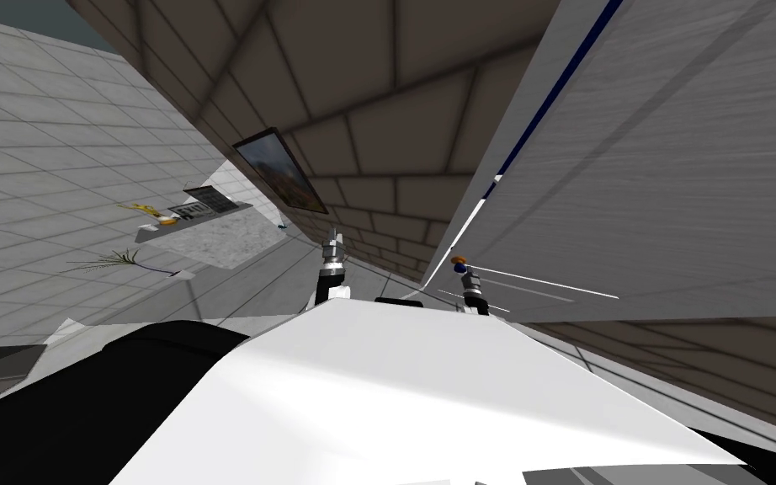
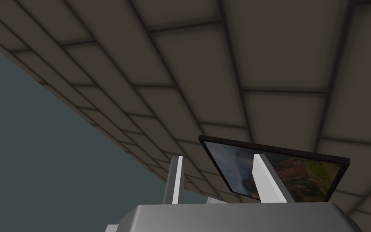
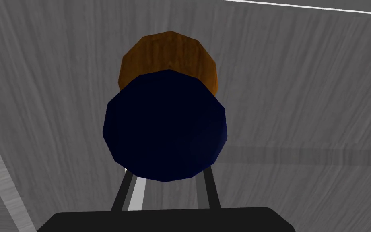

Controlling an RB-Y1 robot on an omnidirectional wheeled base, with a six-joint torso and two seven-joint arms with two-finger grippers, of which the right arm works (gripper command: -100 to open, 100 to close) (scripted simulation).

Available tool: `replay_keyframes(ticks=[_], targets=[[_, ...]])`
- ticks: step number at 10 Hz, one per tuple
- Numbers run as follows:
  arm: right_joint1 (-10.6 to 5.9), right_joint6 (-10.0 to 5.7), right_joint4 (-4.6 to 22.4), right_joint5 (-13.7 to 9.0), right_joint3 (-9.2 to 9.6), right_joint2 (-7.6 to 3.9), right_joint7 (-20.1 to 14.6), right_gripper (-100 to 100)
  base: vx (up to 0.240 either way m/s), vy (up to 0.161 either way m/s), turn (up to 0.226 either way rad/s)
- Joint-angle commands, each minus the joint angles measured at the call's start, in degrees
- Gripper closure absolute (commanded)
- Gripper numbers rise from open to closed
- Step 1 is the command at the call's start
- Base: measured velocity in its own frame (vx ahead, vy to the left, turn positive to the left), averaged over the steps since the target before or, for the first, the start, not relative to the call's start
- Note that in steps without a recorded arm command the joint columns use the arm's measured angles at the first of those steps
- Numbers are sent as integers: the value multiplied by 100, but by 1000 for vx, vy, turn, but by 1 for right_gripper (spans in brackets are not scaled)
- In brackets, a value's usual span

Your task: Pull the door open

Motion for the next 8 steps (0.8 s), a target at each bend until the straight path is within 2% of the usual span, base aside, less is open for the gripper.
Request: replay_keyframes(ticks=[1, 2, 6, 8], targets=[[-17, -22, -54, -14, 62, 77, -162, 100, -27, -13, 14], [-16, -9, -61, -89, 80, 76, -394, 100, -34, -8, 51], [-16, -9, -61, -89, 80, 76, -400, 100, -8, -3, 10], [-14, 17, -75, -240, 115, 76, -776, 100, -38, -18, 85]])
